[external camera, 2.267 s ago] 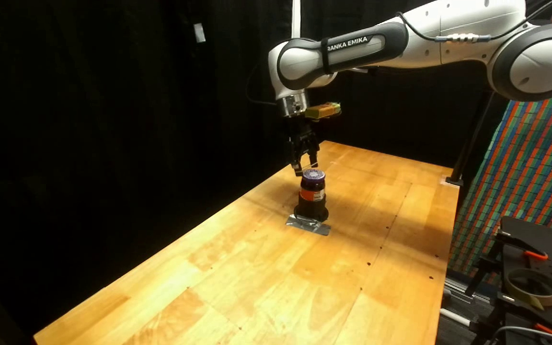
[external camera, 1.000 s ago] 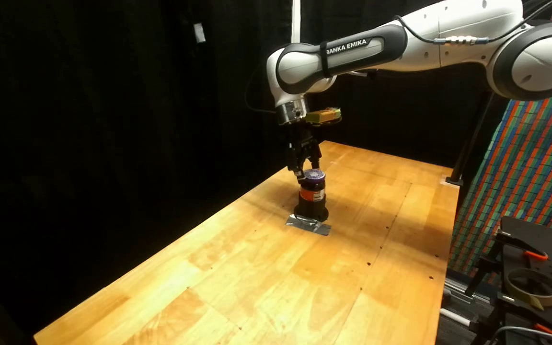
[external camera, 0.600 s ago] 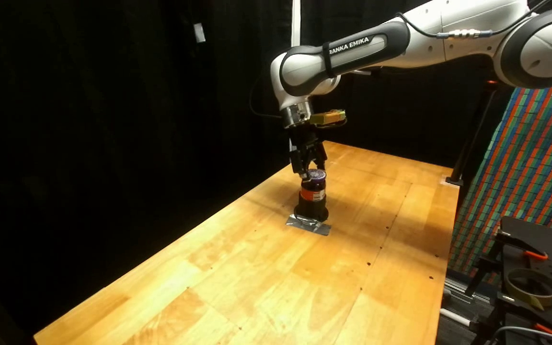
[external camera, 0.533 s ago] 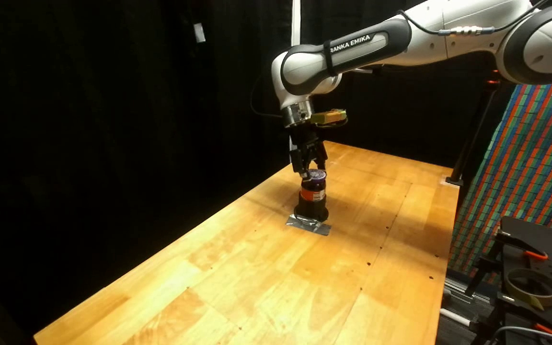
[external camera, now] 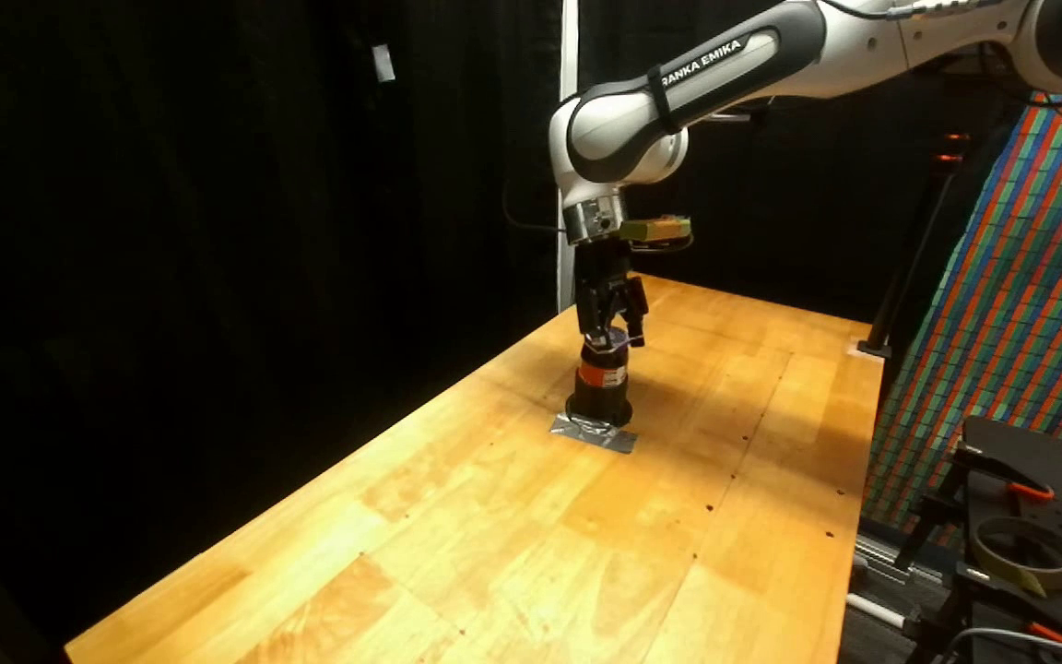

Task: Put the rubber band on the cup

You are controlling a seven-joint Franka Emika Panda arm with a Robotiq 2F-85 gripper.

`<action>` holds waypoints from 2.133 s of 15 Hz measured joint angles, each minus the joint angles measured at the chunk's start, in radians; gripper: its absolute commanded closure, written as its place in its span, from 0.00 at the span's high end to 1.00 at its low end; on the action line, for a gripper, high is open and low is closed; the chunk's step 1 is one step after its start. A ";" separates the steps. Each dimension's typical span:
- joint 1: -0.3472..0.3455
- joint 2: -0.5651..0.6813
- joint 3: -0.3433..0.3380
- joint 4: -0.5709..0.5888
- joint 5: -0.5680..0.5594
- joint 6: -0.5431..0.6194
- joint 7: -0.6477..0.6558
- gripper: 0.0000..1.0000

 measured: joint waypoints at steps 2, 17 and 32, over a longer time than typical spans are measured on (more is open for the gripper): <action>-0.003 -0.042 -0.003 -0.084 0.014 0.059 0.000 0.74; -0.001 -0.406 -0.018 -0.767 0.023 0.721 -0.009 0.09; -0.328 -0.496 0.436 -1.229 0.098 1.726 -0.179 0.07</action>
